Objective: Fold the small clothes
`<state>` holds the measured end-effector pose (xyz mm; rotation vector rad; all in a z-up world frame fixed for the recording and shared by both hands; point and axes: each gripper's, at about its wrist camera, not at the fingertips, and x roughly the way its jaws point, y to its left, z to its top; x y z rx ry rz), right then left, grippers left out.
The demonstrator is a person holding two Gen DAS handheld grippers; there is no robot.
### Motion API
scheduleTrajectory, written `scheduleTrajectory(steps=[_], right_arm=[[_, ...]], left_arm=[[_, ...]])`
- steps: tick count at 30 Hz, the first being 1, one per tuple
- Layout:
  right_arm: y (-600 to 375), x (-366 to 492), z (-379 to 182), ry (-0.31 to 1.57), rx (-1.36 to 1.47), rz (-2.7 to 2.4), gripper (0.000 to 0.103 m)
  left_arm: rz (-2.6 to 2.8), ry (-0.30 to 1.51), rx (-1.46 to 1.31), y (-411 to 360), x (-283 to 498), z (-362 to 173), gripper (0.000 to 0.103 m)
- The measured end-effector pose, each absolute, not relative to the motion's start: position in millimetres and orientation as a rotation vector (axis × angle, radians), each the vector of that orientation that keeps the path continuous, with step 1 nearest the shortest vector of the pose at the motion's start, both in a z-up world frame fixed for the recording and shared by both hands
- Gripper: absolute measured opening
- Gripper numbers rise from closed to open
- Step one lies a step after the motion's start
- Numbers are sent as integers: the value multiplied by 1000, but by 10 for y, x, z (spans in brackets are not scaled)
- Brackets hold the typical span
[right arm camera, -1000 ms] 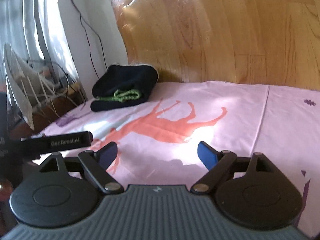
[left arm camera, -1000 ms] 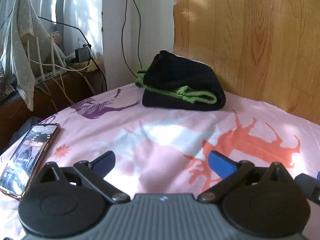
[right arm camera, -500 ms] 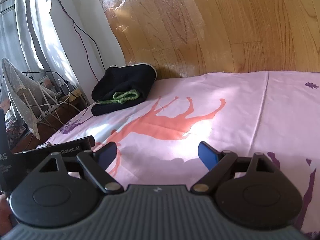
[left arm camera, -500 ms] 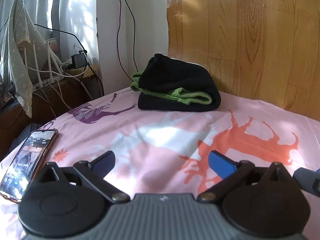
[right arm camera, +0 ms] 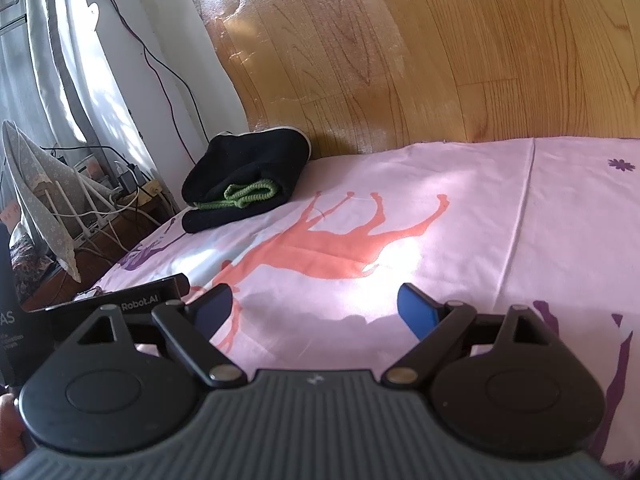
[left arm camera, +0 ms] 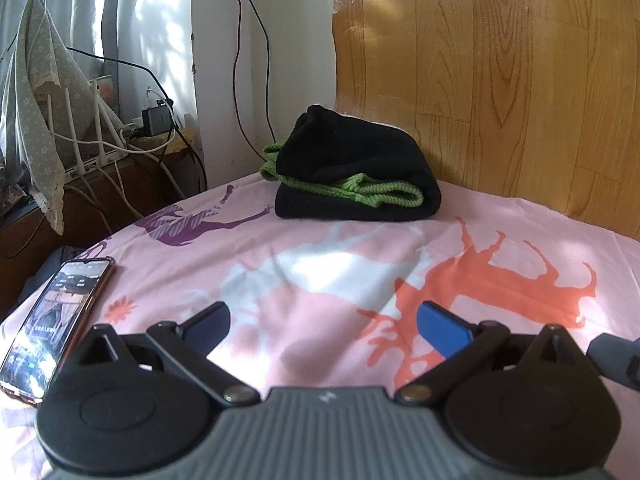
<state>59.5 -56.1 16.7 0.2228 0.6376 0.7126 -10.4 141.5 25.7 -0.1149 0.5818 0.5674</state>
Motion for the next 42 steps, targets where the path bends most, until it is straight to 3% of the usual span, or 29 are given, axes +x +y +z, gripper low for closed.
scheduleTrajectory(steps=[42], right_arm=[[-592, 613, 154, 665, 255, 696, 93]], left_arm=[[504, 626, -126, 1407, -47, 222, 103]])
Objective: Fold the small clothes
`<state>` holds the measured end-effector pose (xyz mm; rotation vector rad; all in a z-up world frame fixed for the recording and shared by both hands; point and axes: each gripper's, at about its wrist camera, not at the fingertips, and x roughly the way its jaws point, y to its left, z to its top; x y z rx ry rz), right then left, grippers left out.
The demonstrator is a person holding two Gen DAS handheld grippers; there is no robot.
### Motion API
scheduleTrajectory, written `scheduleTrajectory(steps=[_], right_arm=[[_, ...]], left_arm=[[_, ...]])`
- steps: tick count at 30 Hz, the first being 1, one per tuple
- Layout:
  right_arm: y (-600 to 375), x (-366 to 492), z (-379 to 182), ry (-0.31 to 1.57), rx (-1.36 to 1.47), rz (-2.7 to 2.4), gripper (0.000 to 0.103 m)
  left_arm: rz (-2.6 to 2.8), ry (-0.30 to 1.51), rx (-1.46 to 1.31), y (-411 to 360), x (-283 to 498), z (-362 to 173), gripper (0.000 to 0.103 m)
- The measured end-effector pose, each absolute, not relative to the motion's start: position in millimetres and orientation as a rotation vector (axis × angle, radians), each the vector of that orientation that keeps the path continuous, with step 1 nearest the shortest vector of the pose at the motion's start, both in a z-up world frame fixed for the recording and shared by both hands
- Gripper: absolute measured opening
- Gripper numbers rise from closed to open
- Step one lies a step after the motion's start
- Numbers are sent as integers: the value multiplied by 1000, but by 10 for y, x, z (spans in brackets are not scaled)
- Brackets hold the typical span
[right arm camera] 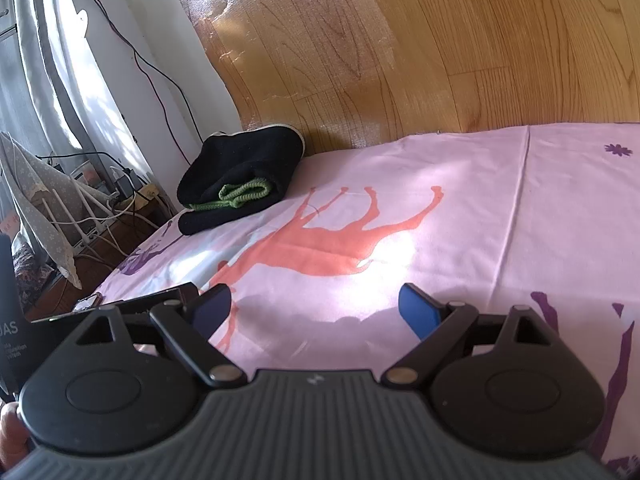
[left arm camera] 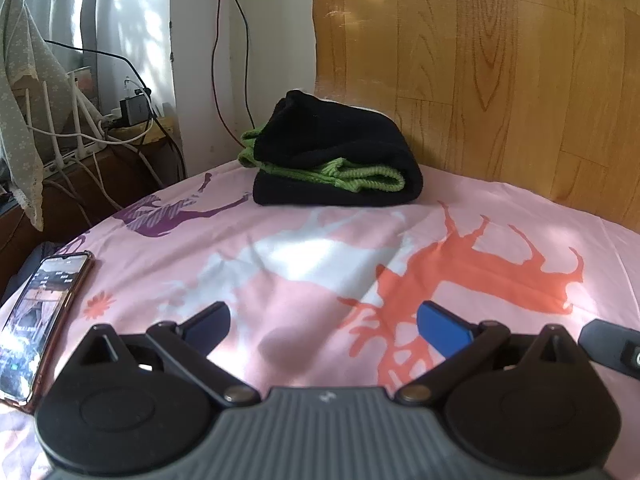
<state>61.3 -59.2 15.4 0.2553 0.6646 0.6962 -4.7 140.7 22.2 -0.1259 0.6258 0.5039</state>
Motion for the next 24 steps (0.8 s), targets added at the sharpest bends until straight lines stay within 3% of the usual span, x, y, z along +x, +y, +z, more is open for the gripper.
scheduleTrajectory(steps=[24], right_arm=[[-600, 617, 154, 666, 256, 698, 93]], left_arm=[[514, 584, -104, 1358, -94, 245, 103]])
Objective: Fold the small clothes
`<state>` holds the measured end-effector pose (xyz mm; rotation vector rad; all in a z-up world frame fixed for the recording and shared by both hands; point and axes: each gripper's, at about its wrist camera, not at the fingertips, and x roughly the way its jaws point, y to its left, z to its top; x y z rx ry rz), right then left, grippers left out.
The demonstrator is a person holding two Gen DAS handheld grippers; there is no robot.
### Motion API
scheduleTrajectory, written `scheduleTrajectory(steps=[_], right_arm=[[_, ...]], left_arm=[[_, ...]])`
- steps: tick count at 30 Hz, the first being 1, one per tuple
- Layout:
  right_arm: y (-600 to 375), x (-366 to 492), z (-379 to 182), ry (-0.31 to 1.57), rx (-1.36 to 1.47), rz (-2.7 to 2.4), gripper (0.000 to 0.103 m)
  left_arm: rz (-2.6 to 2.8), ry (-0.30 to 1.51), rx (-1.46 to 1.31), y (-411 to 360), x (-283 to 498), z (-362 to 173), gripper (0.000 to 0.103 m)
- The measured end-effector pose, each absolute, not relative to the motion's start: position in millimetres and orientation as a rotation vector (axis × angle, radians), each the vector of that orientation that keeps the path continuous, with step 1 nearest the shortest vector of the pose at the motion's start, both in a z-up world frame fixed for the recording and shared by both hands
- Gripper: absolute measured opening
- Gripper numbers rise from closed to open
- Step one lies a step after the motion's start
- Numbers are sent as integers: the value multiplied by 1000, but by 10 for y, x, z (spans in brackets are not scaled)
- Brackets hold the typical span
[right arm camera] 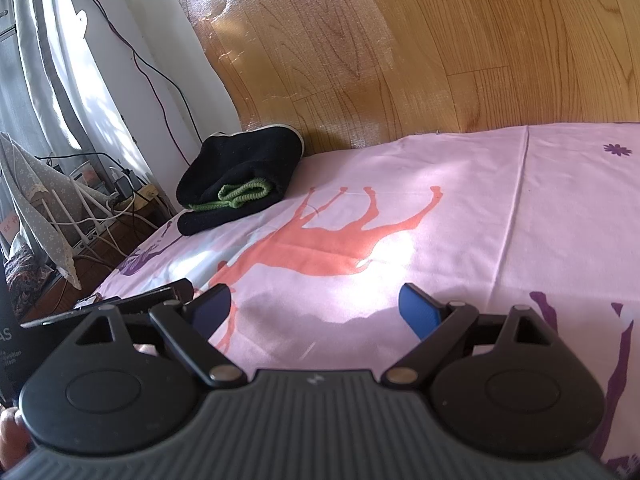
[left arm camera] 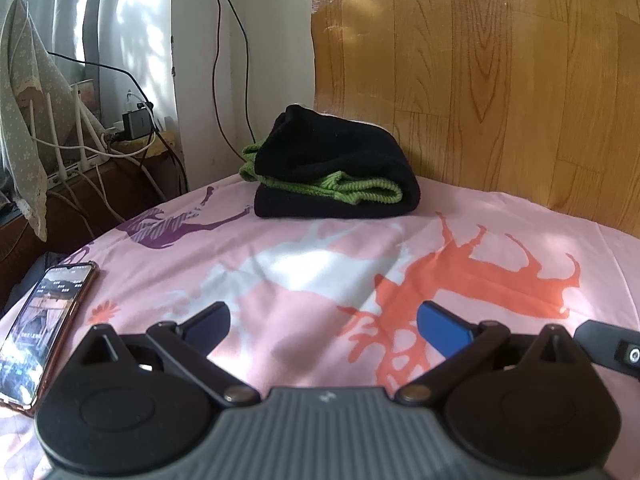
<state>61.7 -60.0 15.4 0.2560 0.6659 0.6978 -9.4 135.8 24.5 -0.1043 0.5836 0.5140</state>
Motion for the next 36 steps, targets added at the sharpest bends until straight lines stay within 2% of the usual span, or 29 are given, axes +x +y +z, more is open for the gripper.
scheduleTrajectory(steps=[36], right_arm=[[-600, 619, 154, 667, 257, 697, 93]], left_arm=[[552, 499, -61, 1290, -214, 305, 103]])
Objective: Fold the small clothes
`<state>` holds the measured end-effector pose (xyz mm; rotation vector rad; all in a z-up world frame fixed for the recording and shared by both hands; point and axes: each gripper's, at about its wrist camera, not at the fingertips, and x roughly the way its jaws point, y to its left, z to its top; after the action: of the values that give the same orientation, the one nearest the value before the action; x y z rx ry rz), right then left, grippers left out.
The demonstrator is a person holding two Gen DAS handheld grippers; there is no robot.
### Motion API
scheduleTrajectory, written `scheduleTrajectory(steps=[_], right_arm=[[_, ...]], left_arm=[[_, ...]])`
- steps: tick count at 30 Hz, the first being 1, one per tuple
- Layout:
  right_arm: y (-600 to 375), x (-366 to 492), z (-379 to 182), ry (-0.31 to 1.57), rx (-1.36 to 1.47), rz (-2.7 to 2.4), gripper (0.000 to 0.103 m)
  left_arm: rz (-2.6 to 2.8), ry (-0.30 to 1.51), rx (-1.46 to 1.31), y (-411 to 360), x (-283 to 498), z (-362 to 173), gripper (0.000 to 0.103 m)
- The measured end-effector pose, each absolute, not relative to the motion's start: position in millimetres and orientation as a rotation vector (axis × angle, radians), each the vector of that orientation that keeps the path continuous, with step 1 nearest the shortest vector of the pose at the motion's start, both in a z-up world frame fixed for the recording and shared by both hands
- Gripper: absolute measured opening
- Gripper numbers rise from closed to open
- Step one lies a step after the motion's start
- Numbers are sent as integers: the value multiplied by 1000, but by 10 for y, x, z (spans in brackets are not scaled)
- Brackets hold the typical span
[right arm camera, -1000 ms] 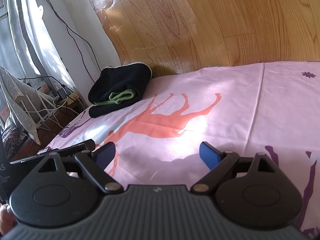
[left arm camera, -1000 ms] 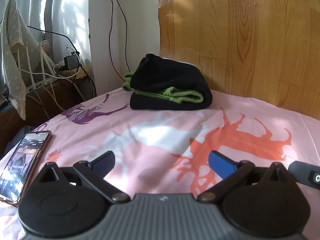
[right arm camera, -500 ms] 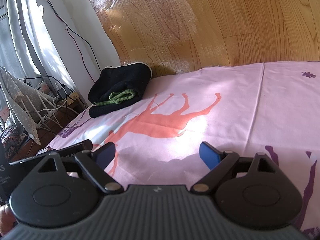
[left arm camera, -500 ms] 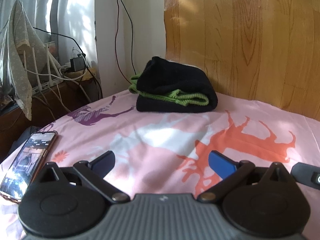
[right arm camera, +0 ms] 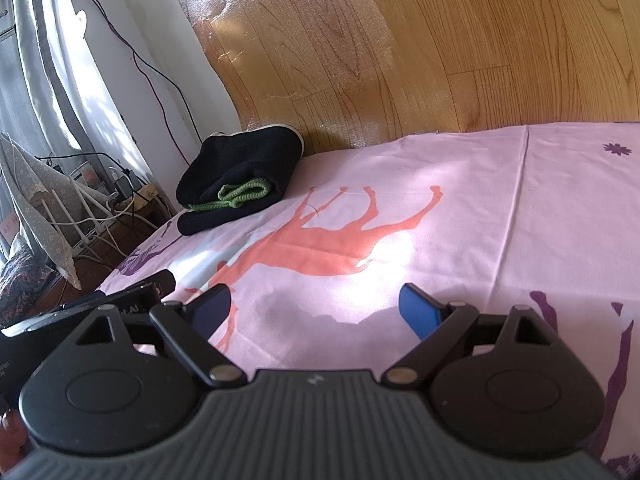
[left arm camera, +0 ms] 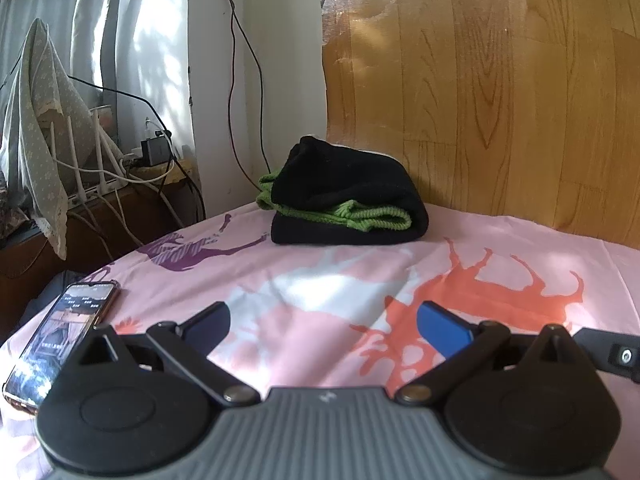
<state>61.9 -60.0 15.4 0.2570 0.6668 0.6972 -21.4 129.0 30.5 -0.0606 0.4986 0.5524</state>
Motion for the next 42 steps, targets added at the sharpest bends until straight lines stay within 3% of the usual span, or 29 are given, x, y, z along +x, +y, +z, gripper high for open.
scheduleTrajectory(steps=[42], right_arm=[[-597, 615, 157, 668, 258, 694, 93]], left_arm=[[578, 605, -26, 1308, -117, 237, 103]])
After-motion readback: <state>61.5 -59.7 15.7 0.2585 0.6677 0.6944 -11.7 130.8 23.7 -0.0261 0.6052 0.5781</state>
